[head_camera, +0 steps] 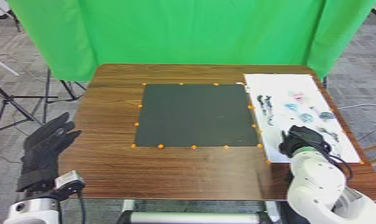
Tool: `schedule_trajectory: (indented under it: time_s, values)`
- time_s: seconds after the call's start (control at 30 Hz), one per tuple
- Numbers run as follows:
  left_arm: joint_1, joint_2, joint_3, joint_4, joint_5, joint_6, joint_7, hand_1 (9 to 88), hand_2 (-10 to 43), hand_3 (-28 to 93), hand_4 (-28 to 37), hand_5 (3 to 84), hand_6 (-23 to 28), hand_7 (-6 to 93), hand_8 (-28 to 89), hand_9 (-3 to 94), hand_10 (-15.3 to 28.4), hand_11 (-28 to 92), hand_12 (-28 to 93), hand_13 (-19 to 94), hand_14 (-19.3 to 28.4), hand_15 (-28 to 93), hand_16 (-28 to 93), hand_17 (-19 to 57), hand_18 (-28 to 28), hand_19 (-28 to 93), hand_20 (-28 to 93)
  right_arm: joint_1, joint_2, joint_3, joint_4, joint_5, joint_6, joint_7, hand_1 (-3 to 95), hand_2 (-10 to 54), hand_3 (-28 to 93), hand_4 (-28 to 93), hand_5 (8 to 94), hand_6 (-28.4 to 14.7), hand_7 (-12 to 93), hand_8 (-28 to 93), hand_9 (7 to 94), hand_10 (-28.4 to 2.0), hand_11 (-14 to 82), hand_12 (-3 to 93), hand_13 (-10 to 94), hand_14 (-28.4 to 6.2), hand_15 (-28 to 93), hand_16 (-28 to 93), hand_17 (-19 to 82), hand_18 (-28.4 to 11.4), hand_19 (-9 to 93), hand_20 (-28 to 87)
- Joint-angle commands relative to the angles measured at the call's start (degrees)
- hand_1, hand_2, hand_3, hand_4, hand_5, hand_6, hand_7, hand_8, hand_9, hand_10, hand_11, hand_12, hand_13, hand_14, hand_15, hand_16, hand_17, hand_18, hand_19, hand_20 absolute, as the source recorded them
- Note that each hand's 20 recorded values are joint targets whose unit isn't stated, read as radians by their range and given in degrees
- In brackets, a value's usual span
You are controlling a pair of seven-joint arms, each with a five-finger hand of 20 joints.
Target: Arrange flowers
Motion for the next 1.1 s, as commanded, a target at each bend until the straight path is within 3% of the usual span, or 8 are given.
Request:
schedule_trajectory:
  time_s: [0.03,0.13,0.3,0.37,0.57,0.67,0.97,1.1]
  values:
    - [0.77,-0.21,-0.20,-0.51,0.45,-0.53,-0.26,26.7,5.8,83,-19.5,38.2,9.8,16.3,-11,31.6,19.4,37,5,24,26.8,65,-18,-9.0,21.7,62,3,-4.51,-1.24,-1.51,3.79,2.48,-1.06,0.19,52.0,-7.0,70,-26,81.6,-8.7,21,21,85.6,-16.1,43.3,24.2,88,-6.3,64,20,70,-10.7,93,25]
    - [0.56,-0.72,-0.38,-0.46,1.00,-0.85,-0.79,26.7,5.9,83,-19.5,38.2,9.8,16.4,-11,31.6,19.4,37,5,24,26.9,65,-18,-9.0,21.7,62,3,-4.57,-0.77,-1.66,3.91,2.06,0.22,-0.21,54.4,-6.2,71,-26,82.7,-7.5,22,22,86.4,-15.2,43.9,24.4,88,-6.2,64,21,70,-11.1,93,28]
    - [0.53,-0.16,0.06,-0.45,0.20,-0.40,-0.01,26.7,5.8,83,-19.5,38.2,9.9,16.4,-11,31.6,19.4,37,5,24,26.8,65,-18,-9.0,21.7,62,3,-4.62,-0.24,-1.16,3.58,2.42,2.73,-1.03,55.5,-5.5,72,-27,83.3,-6.4,23,23,87.5,-14.3,44.8,25.0,89,-6.2,65,21,70,-12.5,93,33]
    - [0.49,-0.81,-0.17,-0.42,1.05,-0.92,-0.74,26.7,5.9,83,-19.6,38.2,9.8,16.4,-11,31.6,19.4,37,5,24,26.7,65,-18,-9.0,21.7,62,3,-4.47,0.24,-0.99,3.17,2.26,4.46,-1.38,55.5,-5.5,73,-28,83.5,-6.2,23,23,87.7,-14.0,45.3,25.3,89,-6.0,66,21,70,-12.8,93,34]
    - [0.91,-0.21,-0.24,-0.58,0.34,-0.43,-0.13,26.7,5.9,83,-19.6,38.2,9.9,16.3,-11,31.6,19.4,37,5,24,26.8,65,-18,-9.0,21.7,62,3,-3.19,1.38,0.63,0.64,4.05,8.11,-2.22,54.7,-5.9,74,-27,84.5,-6.1,23,24,89.0,-12.9,46.3,25.5,91,-4.9,66,22,70,-14.0,93,36]
    - [1.21,0.74,0.22,-0.61,-1.07,0.34,1.46,26.7,5.8,83,-19.5,38.2,9.8,16.4,-11,31.6,19.4,37,5,24,26.8,65,-18,-9.0,21.7,62,3,-1.73,1.83,0.97,-0.50,3.77,8.94,-3.09,54.3,-6.3,75,-26,85.1,-6.0,23,25,89.4,-12.6,46.5,25.6,92,-4.6,66,22,70,-14.6,93,36]
    - [1.14,1.37,0.54,-0.40,-1.88,0.62,2.52,26.6,5.8,83,-19.5,38.2,9.9,16.3,-11,31.5,19.5,37,5,24,26.8,65,-18,-9.0,21.7,62,3,2.76,3.29,1.00,-2.48,3.96,10.25,-3.84,53.8,-6.8,76,-25,85.7,-5.7,23,25,90.0,-11.9,47.0,26.0,92,-4.3,66,23,70,-15.2,93,38]
    - [1.79,2.08,0.35,-0.49,-2.73,1.09,3.68,26.7,5.8,83,-19.6,38.2,9.9,16.2,-11,31.5,19.5,37,5,24,26.8,65,-18,-9.0,21.7,62,3,4.86,3.36,0.49,-3.40,4.18,10.75,-4.64,53.6,-7.0,76,-25,85.8,-5.6,23,26,90.1,-12.0,47.0,26.2,93,-4.2,66,23,70,-15.2,93,38]
